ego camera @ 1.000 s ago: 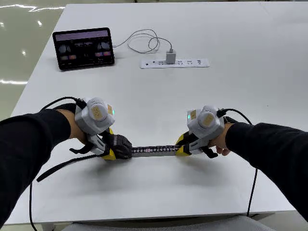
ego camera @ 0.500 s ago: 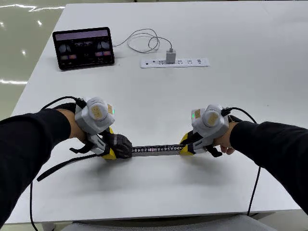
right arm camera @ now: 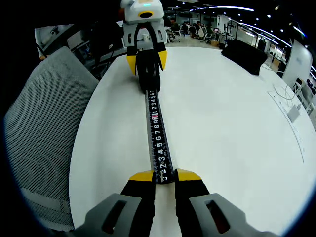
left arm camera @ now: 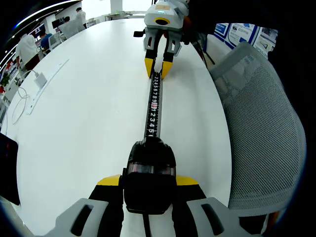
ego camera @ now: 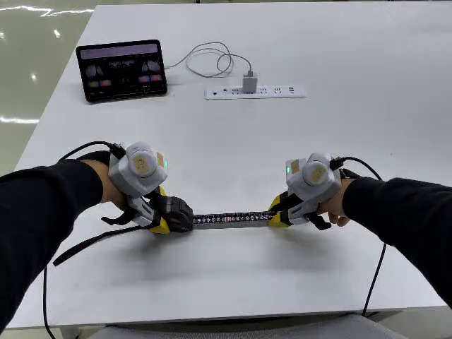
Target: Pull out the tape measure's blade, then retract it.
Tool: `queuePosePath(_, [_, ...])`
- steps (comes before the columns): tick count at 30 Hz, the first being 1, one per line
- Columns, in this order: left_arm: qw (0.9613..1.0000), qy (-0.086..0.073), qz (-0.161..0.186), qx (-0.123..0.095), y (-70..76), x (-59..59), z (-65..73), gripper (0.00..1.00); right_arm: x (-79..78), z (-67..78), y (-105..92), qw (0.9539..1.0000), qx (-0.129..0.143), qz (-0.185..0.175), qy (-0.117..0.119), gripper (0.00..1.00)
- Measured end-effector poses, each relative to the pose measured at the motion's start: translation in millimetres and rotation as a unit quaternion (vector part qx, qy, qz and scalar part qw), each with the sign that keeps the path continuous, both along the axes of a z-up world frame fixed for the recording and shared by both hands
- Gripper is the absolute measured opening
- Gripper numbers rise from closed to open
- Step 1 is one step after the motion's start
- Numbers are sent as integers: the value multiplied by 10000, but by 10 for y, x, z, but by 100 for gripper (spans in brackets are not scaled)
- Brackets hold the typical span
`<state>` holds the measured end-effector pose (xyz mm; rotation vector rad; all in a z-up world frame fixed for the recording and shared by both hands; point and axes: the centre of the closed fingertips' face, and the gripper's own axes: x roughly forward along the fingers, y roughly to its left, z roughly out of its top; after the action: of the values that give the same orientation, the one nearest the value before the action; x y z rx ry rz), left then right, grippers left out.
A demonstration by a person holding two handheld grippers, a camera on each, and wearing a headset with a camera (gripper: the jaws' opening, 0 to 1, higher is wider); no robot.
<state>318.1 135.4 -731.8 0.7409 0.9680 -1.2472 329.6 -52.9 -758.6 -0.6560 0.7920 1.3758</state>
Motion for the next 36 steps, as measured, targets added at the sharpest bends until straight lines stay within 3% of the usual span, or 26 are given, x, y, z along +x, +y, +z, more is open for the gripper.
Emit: queuePosePath(36, [10000, 8, 25, 6, -6, -13, 22, 34, 18, 3, -266, 9999, -56, -129, 28, 10])
